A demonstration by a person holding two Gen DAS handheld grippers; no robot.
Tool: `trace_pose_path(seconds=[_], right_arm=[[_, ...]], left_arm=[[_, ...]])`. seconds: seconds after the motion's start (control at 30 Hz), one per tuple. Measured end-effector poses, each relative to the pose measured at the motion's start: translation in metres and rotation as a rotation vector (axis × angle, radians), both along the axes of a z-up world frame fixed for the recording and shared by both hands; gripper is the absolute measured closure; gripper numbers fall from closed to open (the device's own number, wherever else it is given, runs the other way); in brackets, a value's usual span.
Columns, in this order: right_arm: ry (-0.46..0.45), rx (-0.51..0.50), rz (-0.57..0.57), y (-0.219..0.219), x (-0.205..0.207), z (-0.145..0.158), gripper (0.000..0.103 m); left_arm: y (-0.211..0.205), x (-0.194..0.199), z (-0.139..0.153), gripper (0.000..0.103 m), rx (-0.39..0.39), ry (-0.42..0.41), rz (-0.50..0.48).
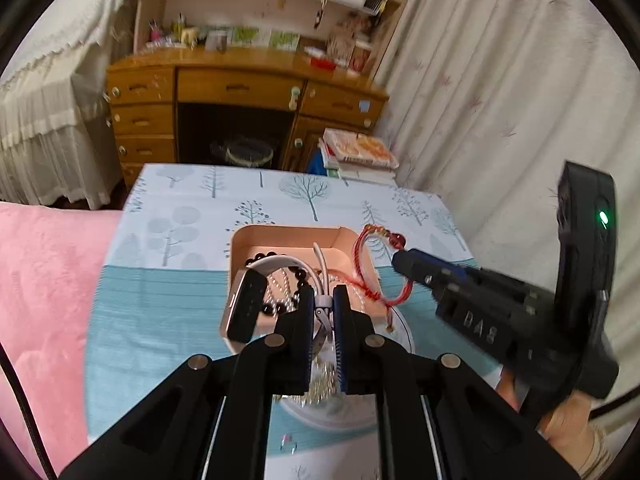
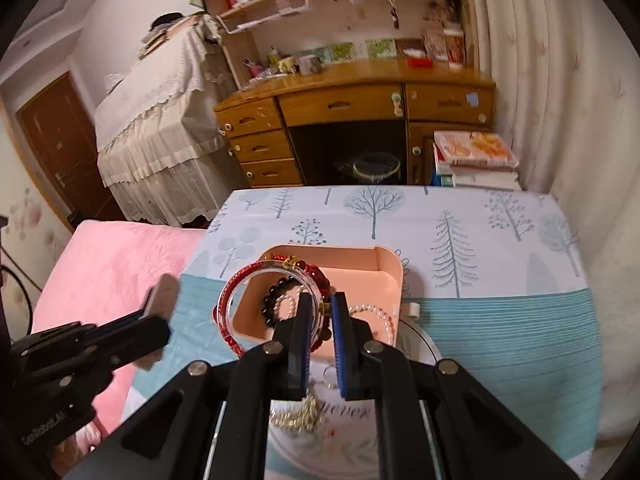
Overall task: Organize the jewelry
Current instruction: 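Lift the watch and red bracelet and carry both toward the pink box, then lower the watch and red bracelet into the pink box and open both tools, then grasp the round pearl brooch with the left tool while the right tool grasps the silver flower clip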
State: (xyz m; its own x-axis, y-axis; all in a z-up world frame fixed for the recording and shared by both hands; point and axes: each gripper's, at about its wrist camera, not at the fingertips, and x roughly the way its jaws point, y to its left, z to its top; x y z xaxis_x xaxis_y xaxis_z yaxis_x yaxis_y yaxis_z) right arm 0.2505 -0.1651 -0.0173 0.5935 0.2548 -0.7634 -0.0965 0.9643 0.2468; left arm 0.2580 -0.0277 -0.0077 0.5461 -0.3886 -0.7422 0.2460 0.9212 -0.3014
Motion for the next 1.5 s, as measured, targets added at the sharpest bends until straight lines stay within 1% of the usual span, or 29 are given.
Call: trace_pose_path(seconds=[0.1,0.2,0.3,0.37,0.47,0.5,0.53,0.57,0.6,0.63,0.7,0.83,0.93,1.0,1.07,1.2,1.3,1.37,1.4,1.43,1.5], right_arm=[[0.047,-0.003,-0.008,-0.002,0.02,-0.024,0.093],[0.081,-0.01,-0.015,-0.004,0.033,-0.048,0.093],[0.11,-0.013,-0.025,-0.005,0.043,-0.071,0.093],[0.128,0.008,-0.015,-0.005,0.051,-0.085,0.093],[0.146,0.019,-0.016,-0.006,0.057,-0.097,0.092],[0.143,0.022,-0.013,-0.007,0.058,-0.099,0.092],[0.133,0.033,-0.013,-0.008,0.056,-0.101,0.092],[0.125,0.039,-0.014,-0.009,0.055,-0.101,0.092],[0.113,0.043,-0.02,-0.011,0.053,-0.101,0.092],[0.105,0.045,-0.025,-0.013,0.052,-0.1,0.092],[0.08,0.05,-0.034,-0.016,0.047,-0.094,0.092],[0.066,0.045,-0.044,-0.023,0.028,-0.078,0.092],[0.075,0.075,-0.032,-0.027,0.01,-0.069,0.092],[0.079,0.087,-0.02,-0.029,-0.003,-0.063,0.092],[0.078,0.085,-0.018,-0.03,-0.02,-0.058,0.092],[0.057,0.112,0.007,-0.03,-0.056,-0.046,0.092],[0.056,0.086,0.024,-0.027,-0.08,-0.039,0.092],[0.061,0.067,0.043,-0.023,-0.099,-0.034,0.092],[0.059,0.062,0.049,-0.022,-0.108,-0.033,0.092],[0.059,0.054,0.052,-0.021,-0.116,-0.032,0.092],[0.049,0.059,0.056,-0.023,-0.132,-0.029,0.092]], left_arm=[[-0.011,0.038,-0.026,0.096,-0.006,0.084,-0.011],[-0.019,0.064,-0.056,0.096,0.016,0.136,0.012],[-0.023,0.078,-0.082,0.096,0.021,0.169,0.026],[-0.027,0.088,-0.095,0.096,0.032,0.176,0.029],[-0.031,0.097,-0.103,0.091,0.051,0.164,0.042],[-0.031,0.097,-0.104,0.083,0.057,0.157,0.052],[-0.028,0.099,-0.104,0.065,0.059,0.154,0.06],[-0.027,0.098,-0.103,0.053,0.064,0.149,0.074],[-0.026,0.098,-0.101,0.034,0.07,0.141,0.087],[-0.023,0.095,-0.098,0.031,0.077,0.114,0.105],[-0.021,0.089,-0.092,0.031,0.091,0.08,0.105],[-0.016,0.07,-0.084,0.031,0.09,0.07,0.086],[-0.015,0.051,-0.076,0.031,0.115,0.062,0.058],[-0.016,0.032,-0.069,0.031,0.133,0.054,0.024],[-0.014,0.016,-0.062,0.031,0.137,0.042,0.017],[-0.007,-0.025,-0.045,0.031,0.112,0.019,0.002],[-0.005,-0.052,-0.037,0.03,0.104,0.009,-0.01],[-0.007,-0.067,-0.033,0.024,0.098,0.006,-0.023],[-0.008,-0.076,-0.032,0.018,0.097,0.002,-0.032],[-0.01,-0.082,-0.031,0.015,0.096,-0.002,-0.04],[-0.014,-0.099,-0.03,0.015,0.077,-0.013,-0.066]])
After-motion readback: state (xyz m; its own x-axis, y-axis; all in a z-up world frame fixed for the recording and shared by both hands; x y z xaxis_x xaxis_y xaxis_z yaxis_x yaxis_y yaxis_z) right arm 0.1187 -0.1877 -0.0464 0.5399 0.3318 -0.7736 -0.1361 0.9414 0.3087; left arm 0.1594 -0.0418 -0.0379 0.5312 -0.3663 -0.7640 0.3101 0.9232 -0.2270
